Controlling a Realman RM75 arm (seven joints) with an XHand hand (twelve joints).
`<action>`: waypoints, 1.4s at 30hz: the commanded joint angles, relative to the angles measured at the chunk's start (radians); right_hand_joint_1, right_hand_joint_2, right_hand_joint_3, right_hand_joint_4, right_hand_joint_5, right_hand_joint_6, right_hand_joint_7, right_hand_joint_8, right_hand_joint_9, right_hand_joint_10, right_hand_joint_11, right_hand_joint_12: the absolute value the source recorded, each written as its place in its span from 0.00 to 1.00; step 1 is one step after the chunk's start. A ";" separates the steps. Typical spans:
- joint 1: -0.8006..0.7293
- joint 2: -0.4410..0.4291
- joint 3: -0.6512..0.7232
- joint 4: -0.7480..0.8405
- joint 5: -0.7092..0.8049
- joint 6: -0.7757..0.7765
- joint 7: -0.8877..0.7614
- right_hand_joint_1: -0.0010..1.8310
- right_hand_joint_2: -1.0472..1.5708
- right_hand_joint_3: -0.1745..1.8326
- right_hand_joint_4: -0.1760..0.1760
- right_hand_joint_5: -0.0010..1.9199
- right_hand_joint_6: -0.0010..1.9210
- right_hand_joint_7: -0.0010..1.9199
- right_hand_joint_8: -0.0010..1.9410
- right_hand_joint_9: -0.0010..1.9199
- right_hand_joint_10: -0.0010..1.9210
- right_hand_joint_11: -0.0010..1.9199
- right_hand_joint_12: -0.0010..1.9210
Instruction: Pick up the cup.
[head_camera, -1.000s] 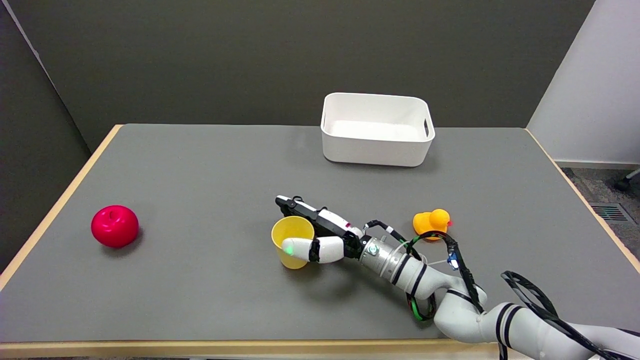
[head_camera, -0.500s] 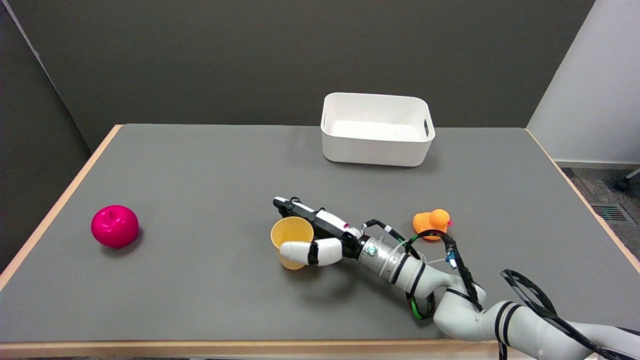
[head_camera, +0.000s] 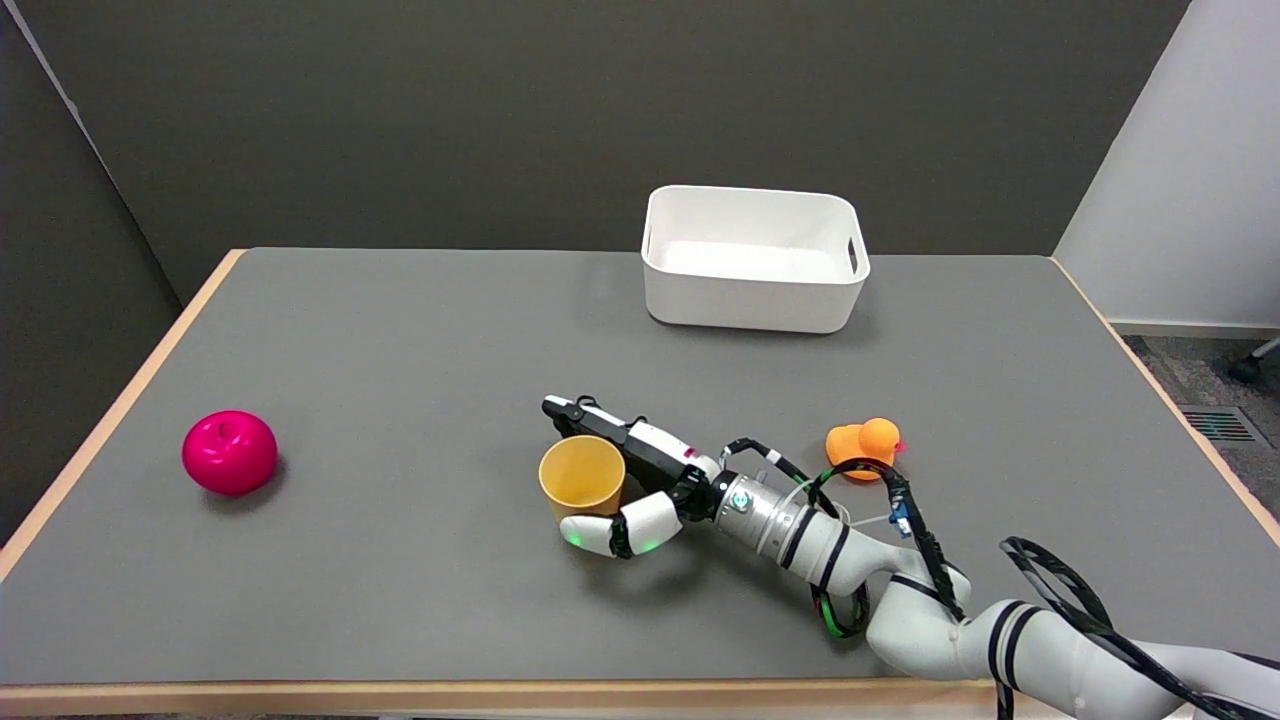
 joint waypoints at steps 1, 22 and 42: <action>0.003 -0.001 0.000 0.000 -0.007 -0.013 -0.005 0.62 0.62 0.52 0.17 0.00 0.00 0.00 0.00 0.00 0.00 0.00 0.03; -0.006 -0.004 0.017 0.026 0.042 -0.073 -0.005 0.62 0.87 0.20 0.20 0.24 0.89 0.39 0.75 0.31 0.65 0.29 0.88; 0.020 -0.001 0.117 0.057 0.034 -0.050 -0.044 0.73 0.87 0.12 0.00 0.25 0.83 0.40 0.70 0.38 0.81 0.42 0.93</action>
